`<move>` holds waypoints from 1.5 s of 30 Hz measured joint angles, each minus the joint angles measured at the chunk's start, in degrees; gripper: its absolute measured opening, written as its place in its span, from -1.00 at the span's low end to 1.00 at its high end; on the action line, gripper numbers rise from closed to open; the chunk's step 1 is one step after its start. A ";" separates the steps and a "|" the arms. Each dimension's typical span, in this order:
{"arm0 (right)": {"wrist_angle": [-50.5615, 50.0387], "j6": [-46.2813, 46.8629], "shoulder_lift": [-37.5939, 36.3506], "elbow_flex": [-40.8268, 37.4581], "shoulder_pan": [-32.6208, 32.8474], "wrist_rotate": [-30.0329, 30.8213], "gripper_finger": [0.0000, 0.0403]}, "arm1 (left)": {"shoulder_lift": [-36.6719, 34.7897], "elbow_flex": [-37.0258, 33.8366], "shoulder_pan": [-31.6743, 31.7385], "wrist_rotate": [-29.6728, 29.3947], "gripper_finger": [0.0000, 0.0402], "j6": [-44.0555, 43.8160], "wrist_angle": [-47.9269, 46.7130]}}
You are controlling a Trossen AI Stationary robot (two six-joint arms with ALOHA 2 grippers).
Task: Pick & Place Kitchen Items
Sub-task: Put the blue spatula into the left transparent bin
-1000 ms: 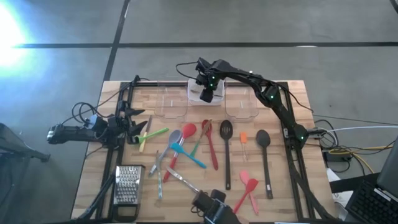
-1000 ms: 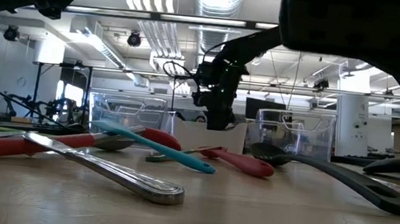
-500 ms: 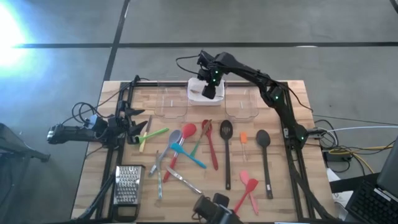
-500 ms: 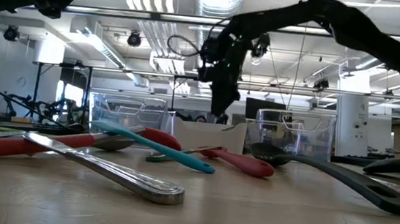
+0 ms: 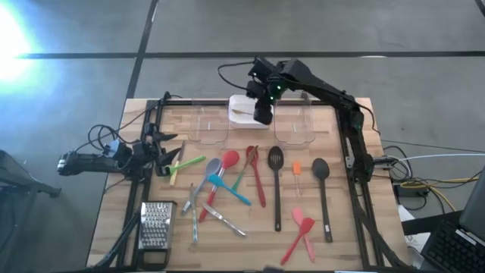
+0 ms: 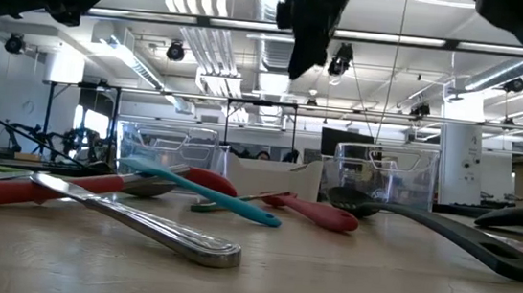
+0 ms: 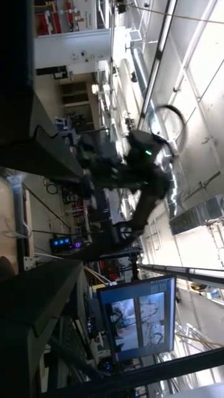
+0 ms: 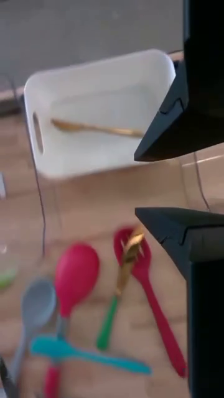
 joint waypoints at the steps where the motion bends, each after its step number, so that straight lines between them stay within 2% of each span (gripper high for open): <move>1: -0.42 0.12 -0.82 -0.47 1.08 0.00 -0.41 | 0.00 -0.02 0.00 0.01 0.14 -0.30 -0.11; 5: 0.59 0.15 -4.25 -4.89 5.81 -0.46 -0.47 | 0.00 -0.02 0.02 -0.01 0.14 -0.60 -0.29; 8: 5.25 0.98 -6.76 -11.39 9.54 -0.88 -0.50 | 0.00 -0.02 0.02 -0.01 0.14 -1.03 -0.48; 11: 14.38 2.84 -9.36 -20.20 13.27 -3.18 -0.53 | 0.00 -0.02 0.01 -0.01 0.14 -1.32 -0.54; 17: 36.92 8.81 -12.27 -37.47 19.92 -3.35 -0.59 | 0.00 -0.02 0.00 -0.01 0.14 -1.34 -0.57; 23: 58.44 15.12 -12.42 -50.47 22.85 -2.98 -0.64 | 0.00 -0.02 0.00 0.01 0.14 -1.34 -0.55; 31: 71.19 23.04 -12.18 -60.06 23.12 -3.20 -0.55 | 0.00 -0.02 0.01 -0.01 0.14 -1.78 -0.53; 38: 71.31 21.86 -11.57 -61.10 23.29 -5.18 -0.43 | 0.14 -0.02 0.02 -0.01 0.14 -3.99 -1.24; 45: 55.10 19.01 -18.29 -59.87 19.66 -3.63 -0.42 | 5.02 1.23 0.00 -0.21 0.14 -5.08 -2.60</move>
